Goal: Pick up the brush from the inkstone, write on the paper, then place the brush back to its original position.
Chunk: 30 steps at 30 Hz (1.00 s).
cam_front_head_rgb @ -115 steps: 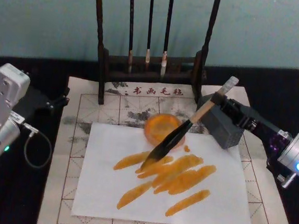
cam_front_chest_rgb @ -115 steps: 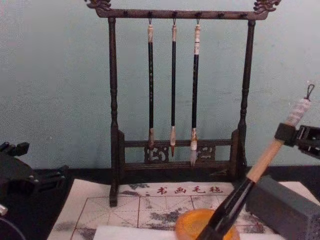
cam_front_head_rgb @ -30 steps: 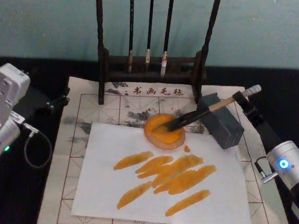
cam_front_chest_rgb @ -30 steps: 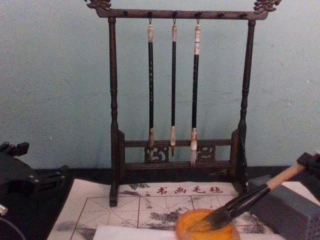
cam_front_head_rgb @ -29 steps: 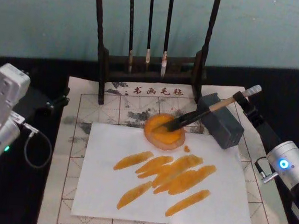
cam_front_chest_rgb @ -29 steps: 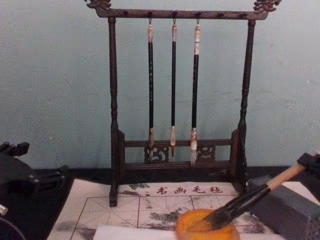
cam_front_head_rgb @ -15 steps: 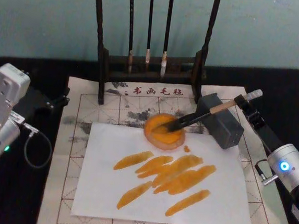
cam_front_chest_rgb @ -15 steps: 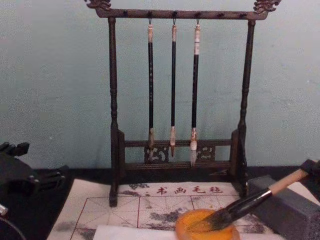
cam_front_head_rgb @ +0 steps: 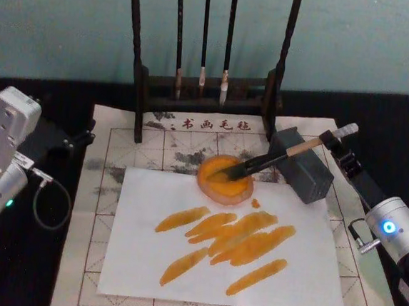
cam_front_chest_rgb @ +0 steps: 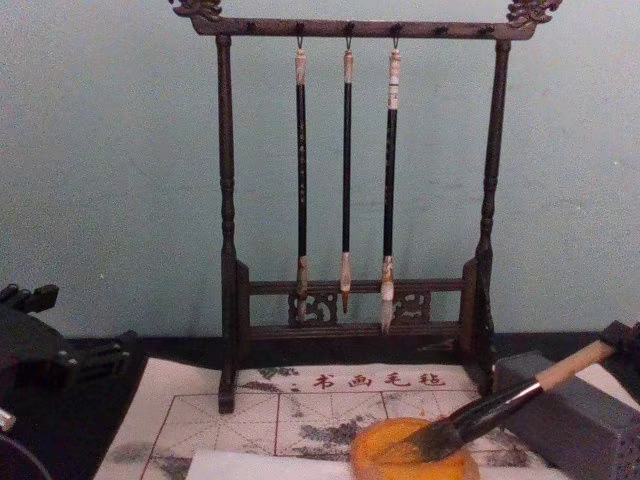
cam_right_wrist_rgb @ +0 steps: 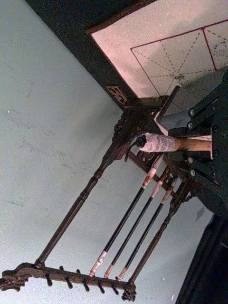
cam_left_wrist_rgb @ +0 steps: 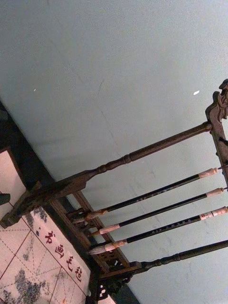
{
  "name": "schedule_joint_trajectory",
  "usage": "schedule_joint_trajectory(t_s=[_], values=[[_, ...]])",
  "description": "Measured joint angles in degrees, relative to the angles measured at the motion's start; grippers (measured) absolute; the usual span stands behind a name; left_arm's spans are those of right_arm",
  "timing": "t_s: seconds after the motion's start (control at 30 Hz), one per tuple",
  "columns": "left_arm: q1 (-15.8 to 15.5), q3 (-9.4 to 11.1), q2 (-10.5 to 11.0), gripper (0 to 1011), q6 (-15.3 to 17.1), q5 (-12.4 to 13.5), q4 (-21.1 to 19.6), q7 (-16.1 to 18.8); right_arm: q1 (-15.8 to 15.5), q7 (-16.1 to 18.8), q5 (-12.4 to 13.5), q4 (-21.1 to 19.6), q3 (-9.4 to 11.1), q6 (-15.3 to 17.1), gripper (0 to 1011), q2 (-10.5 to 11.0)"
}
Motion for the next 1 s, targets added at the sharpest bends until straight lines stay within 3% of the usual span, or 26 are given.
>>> schedule_joint_trajectory(t_s=[0.53, 1.0], values=[[0.0, 0.0, 0.0, 1001, 0.0, 0.0, 0.0, 0.0, 0.0, 0.0, -0.1, 0.0, 0.0, 0.0, 183, 0.0], [0.0, 0.0, 0.0, 1001, 0.0, 0.0, 0.0, 0.0, 0.0, 0.0, -0.2, 0.0, 0.0, 0.0, 602, 0.0]])
